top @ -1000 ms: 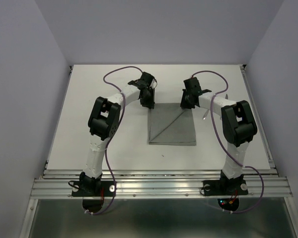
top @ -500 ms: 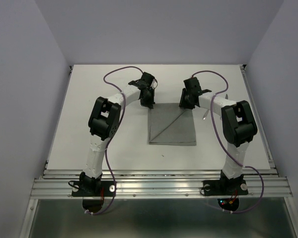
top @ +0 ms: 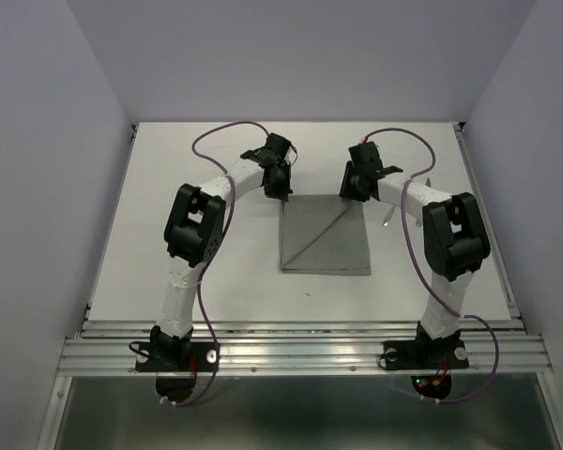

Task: Fold the napkin into a case and place the utensils inside
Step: Smooth out the top corner of the square-folded napkin at the center of the board.

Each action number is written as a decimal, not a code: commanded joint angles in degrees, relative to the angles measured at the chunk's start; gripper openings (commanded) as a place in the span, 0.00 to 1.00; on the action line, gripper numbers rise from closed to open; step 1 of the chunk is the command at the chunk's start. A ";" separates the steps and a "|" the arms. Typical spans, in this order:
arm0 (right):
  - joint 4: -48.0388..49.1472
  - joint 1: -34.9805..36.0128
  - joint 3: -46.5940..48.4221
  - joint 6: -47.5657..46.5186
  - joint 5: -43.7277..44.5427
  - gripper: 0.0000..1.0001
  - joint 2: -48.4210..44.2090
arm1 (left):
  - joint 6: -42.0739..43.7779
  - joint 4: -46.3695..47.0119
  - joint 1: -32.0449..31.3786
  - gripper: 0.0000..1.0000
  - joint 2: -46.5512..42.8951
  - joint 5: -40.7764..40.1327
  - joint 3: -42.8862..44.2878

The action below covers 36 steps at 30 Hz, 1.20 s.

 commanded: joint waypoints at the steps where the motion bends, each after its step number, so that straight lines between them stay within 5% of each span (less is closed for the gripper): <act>1: 0.62 -0.26 1.43 -0.26 2.58 0.37 -3.80 | -0.19 0.00 0.10 0.00 -5.40 -1.01 0.05; 10: 0.71 -0.26 2.22 -0.70 4.16 0.17 -2.22 | -0.02 -0.08 0.27 0.00 -3.47 -0.31 0.58; 24: 0.36 -0.26 3.37 -1.14 5.22 0.15 2.88 | 0.07 -0.17 0.27 0.01 -2.15 0.22 0.75; 30: 0.53 -0.26 3.37 -0.96 5.04 0.15 4.20 | -0.28 -0.96 0.36 0.25 -3.20 -1.71 0.66; 33: 0.71 -0.26 3.37 -0.96 5.04 0.15 4.46 | -0.45 -2.01 0.36 0.44 -4.34 -3.55 0.93; 36: 0.80 -0.26 3.19 -1.05 5.04 0.15 4.55 | -0.72 -2.72 0.27 0.51 -6.54 -5.05 0.75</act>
